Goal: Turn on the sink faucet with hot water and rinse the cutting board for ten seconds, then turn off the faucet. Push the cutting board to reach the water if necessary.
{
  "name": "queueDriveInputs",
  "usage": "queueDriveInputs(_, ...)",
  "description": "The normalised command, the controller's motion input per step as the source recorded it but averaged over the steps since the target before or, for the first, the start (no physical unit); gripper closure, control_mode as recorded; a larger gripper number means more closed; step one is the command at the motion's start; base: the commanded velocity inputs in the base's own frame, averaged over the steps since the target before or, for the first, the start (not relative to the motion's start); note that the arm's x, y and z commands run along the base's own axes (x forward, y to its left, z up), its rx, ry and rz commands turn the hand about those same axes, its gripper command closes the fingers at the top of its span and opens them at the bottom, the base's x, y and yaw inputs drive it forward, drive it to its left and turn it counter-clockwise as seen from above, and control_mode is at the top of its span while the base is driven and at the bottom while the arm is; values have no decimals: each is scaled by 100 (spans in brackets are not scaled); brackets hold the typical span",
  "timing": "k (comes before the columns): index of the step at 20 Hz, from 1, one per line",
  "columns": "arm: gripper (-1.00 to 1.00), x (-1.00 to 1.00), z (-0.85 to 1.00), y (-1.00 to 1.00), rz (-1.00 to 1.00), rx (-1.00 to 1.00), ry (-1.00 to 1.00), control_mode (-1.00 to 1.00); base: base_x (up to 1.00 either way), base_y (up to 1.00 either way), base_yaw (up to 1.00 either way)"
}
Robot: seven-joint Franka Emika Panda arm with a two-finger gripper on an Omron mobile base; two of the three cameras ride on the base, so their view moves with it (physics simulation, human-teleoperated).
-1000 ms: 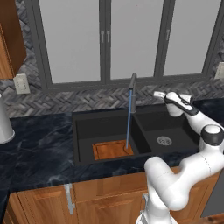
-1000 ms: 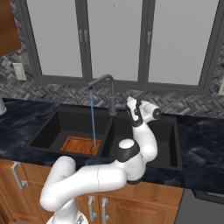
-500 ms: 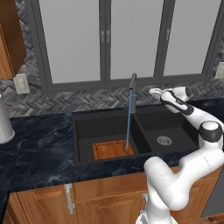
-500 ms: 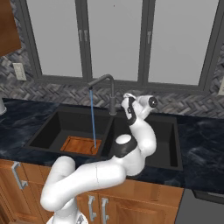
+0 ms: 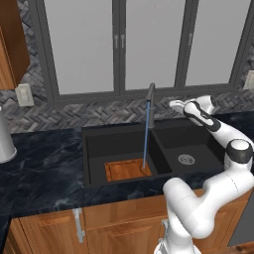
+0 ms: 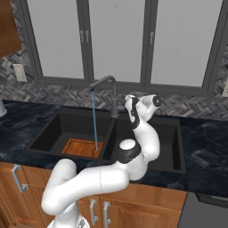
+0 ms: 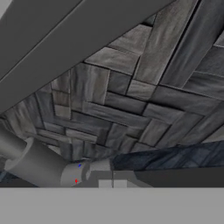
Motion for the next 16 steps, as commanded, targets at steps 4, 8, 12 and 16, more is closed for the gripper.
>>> queueDriveInputs(4,100,0,-4,0,0,-6,0,-100,0,0,0)
queueDriveInputs(8,100,0,0,0,1,-3,0,-100,0,0,0)
queueDriveInputs(12,100,0,0,2,0,-3,3,-100,0,0,0)
queueDriveInputs(16,100,0,-1,9,0,-5,3,-100,0,0,0)
